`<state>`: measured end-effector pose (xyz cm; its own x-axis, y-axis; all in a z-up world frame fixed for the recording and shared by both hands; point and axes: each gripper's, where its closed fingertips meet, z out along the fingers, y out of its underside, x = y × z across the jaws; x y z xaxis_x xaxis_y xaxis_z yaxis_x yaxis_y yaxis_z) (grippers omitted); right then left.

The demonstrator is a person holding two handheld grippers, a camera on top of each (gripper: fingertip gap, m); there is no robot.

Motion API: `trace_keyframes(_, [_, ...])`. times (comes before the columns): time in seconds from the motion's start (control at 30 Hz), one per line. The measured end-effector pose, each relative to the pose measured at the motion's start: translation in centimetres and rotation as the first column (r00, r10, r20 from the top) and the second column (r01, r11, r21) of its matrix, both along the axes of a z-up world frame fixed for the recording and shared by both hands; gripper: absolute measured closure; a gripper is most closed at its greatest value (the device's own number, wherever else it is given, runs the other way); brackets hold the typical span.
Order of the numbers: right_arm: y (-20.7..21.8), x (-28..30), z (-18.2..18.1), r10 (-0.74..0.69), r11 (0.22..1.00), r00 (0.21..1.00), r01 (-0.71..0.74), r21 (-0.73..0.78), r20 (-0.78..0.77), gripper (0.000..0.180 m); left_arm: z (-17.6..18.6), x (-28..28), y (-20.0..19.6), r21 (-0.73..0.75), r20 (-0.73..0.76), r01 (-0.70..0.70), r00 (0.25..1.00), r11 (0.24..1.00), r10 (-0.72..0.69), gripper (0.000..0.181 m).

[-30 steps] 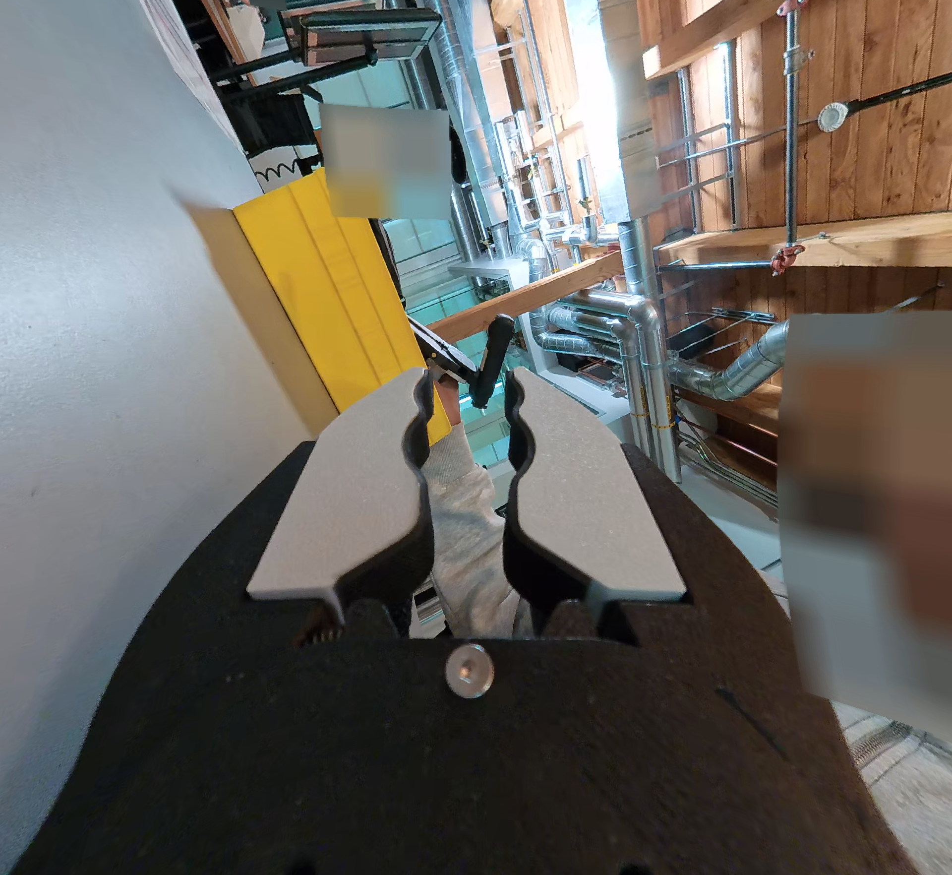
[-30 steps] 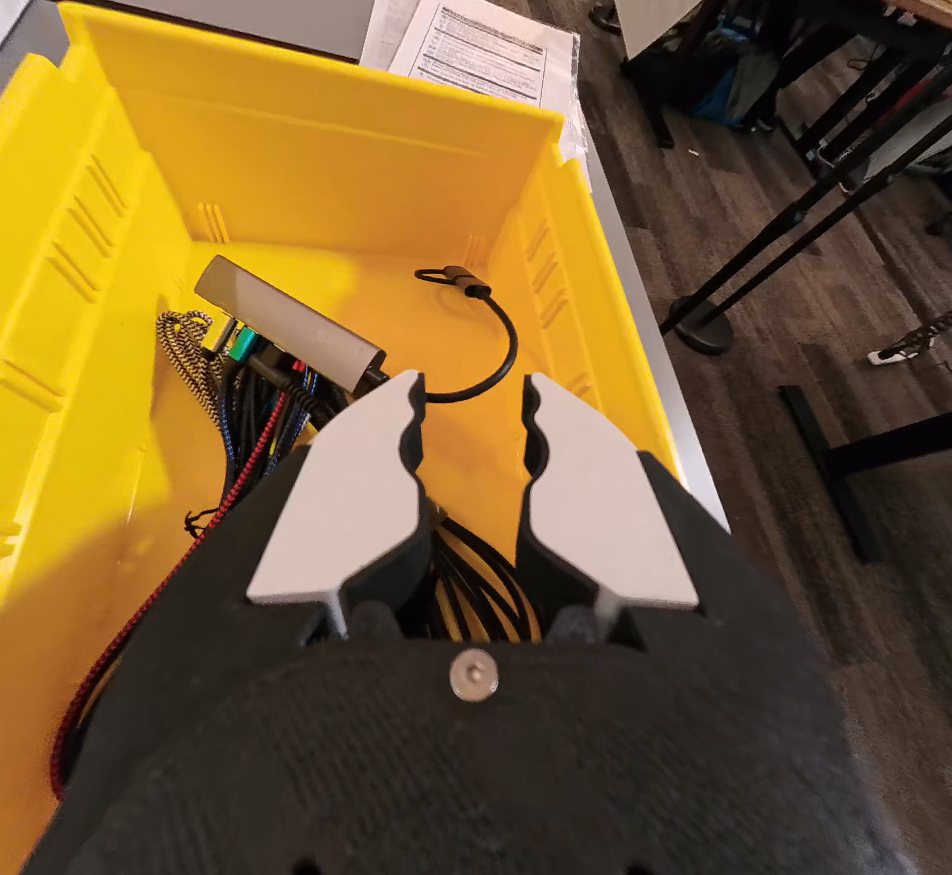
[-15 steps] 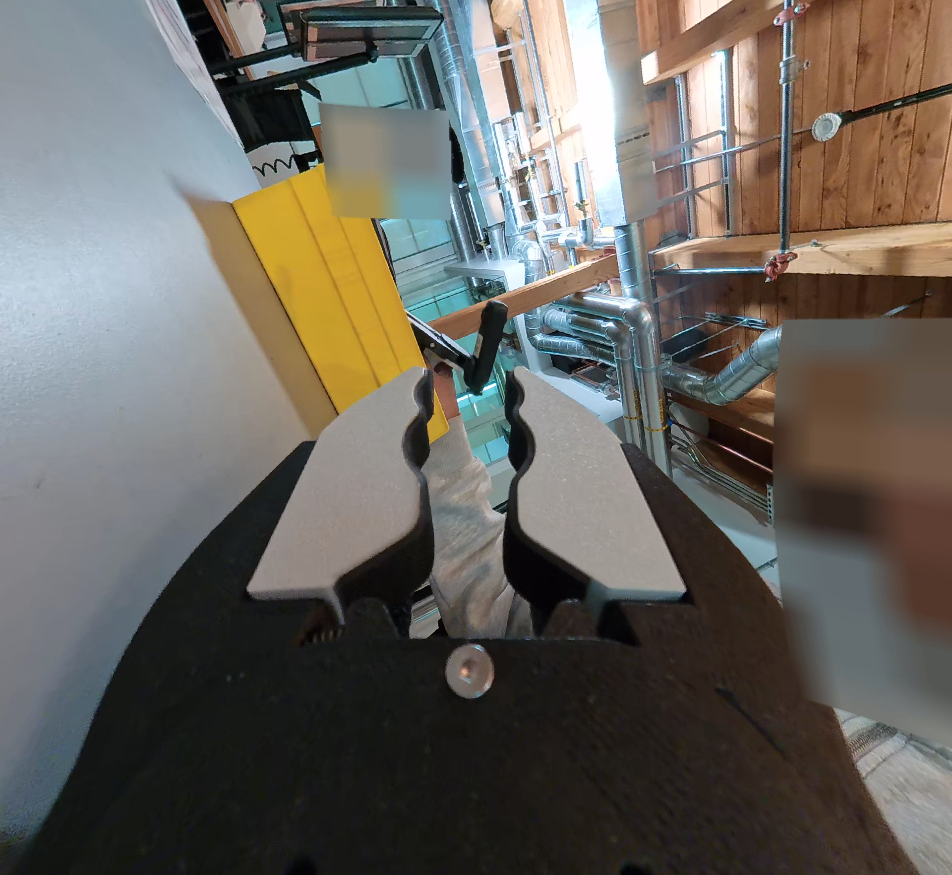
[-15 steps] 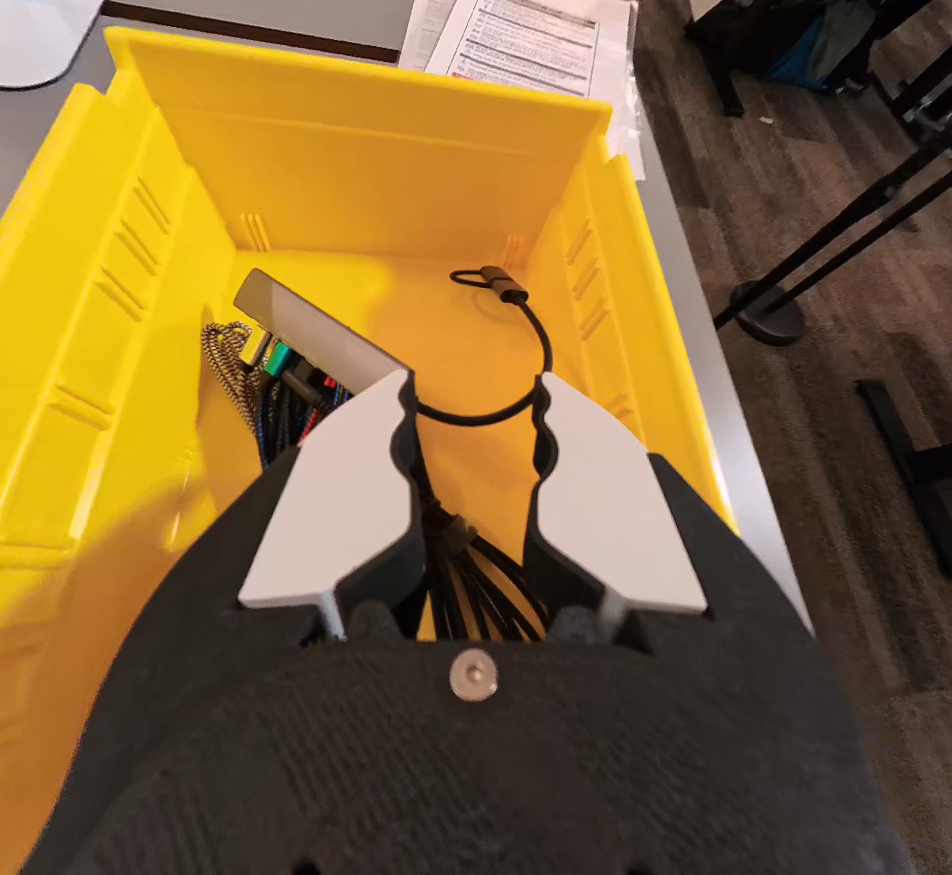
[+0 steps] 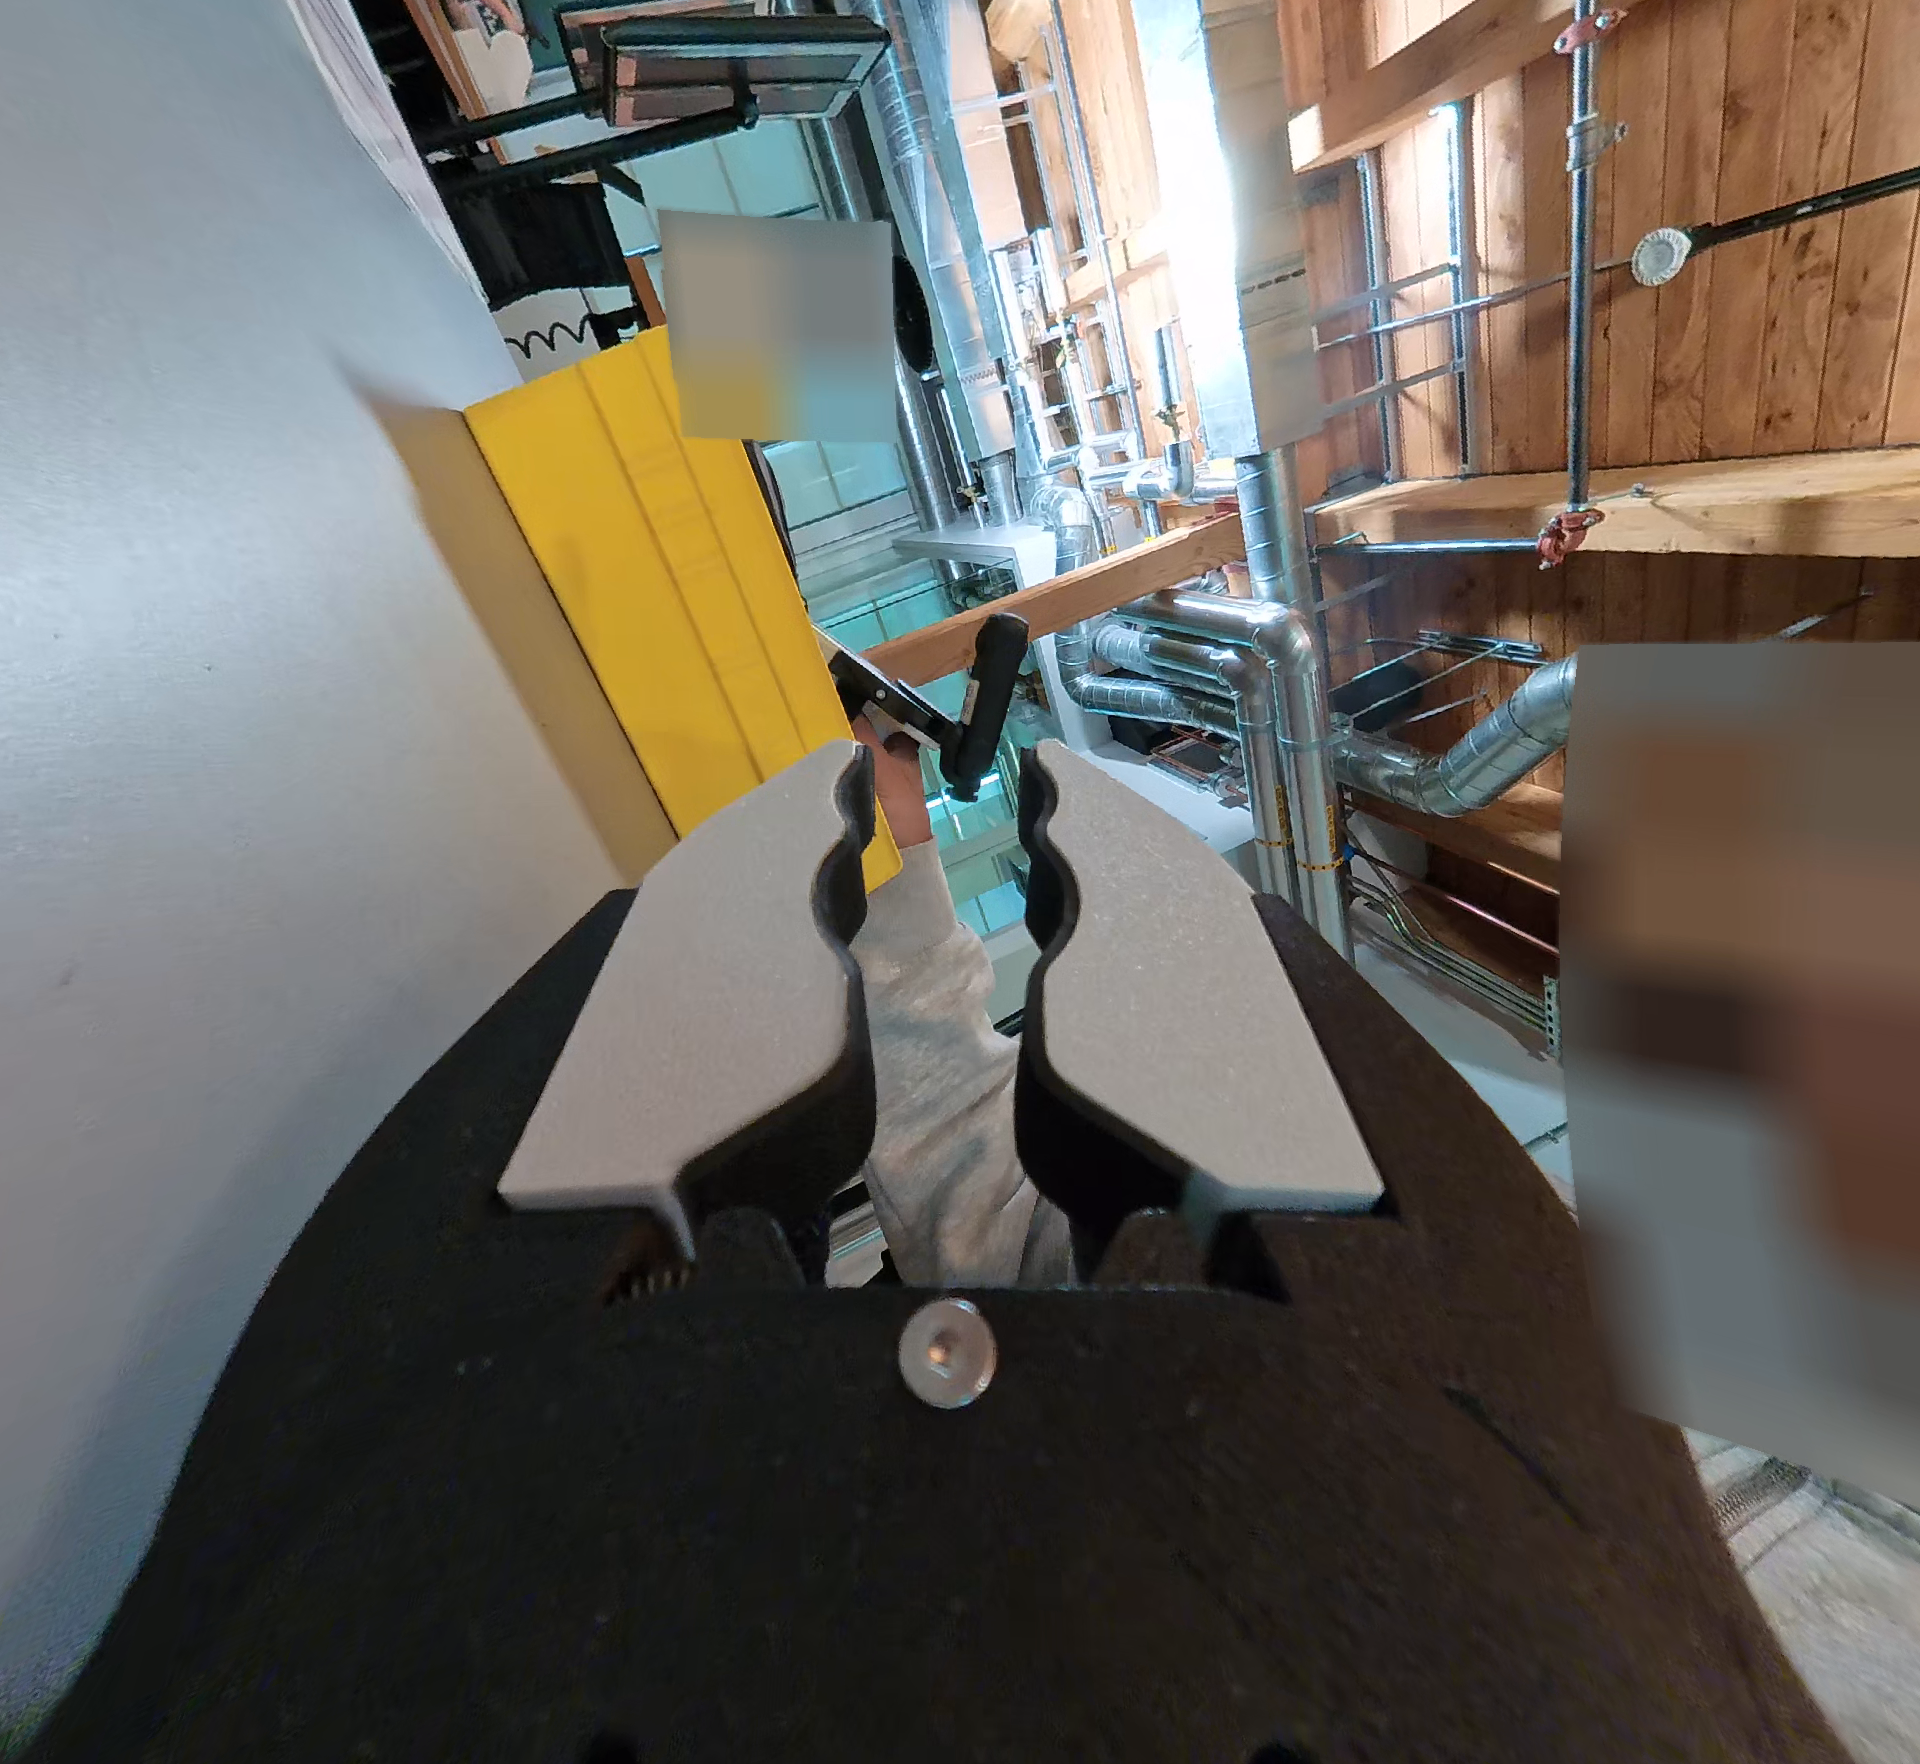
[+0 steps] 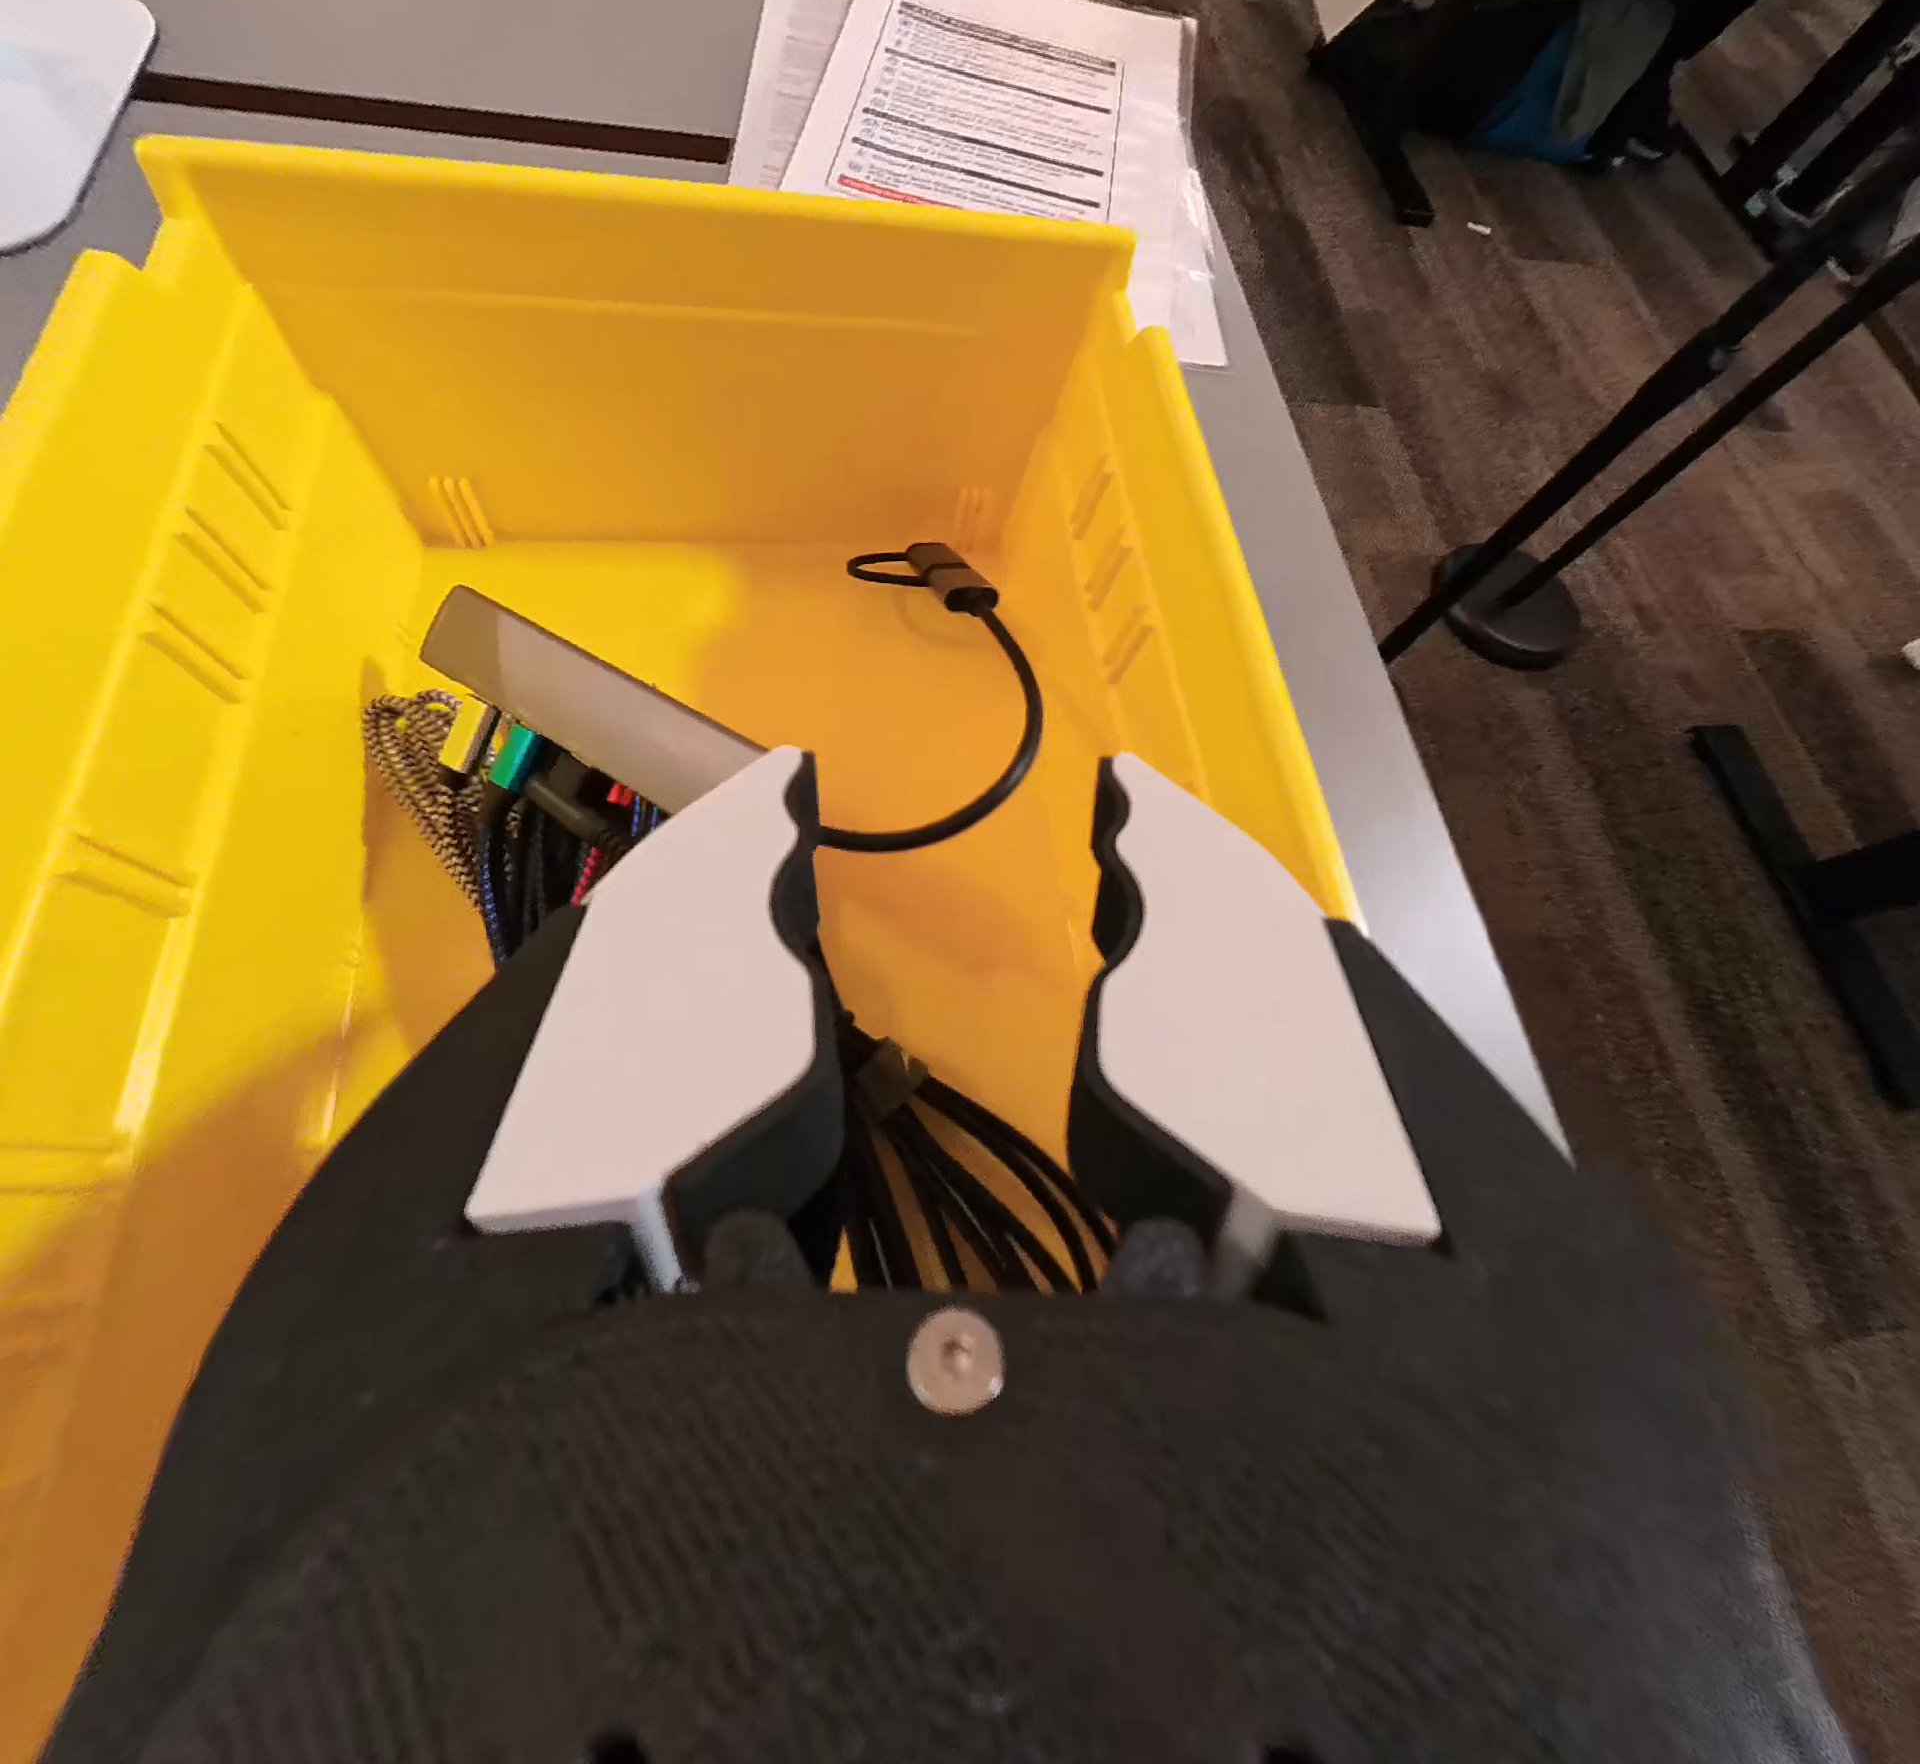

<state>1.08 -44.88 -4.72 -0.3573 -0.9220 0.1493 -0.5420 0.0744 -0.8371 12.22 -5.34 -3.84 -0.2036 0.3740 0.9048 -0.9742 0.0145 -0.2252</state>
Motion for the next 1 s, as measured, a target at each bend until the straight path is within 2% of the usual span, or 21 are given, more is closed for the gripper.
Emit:
trace_keyframes(0.2, [0.6,0.1,-0.9,0.009,0.987,1.000,-0.013,0.157,0.026,0.129,0.0,0.0,-0.1,-0.008,-0.012,0.004,1.000,1.000,-0.004,0.153])
trace_keyframes(0.37, [0.9,0.5,-1.9,0.030,0.987,0.999,-0.024,0.156,-0.038,0.127,-0.1,0.0,0.0,-0.005,-0.011,0.001,1.000,1.000,-0.001,0.153])
trace_keyframes(0.8, [1.0,1.3,-1.9,0.072,0.983,0.997,-0.065,0.170,-0.034,0.129,-0.2,-0.1,-0.1,-0.002,-0.010,0.007,1.000,1.000,-0.007,0.154])
trace_keyframes(1.0, [0.7,0.7,-1.0,0.086,0.990,0.995,-0.080,0.118,-0.050,0.129,-0.2,-0.2,-0.2,0.002,-0.003,0.010,1.000,1.000,-0.010,0.154])
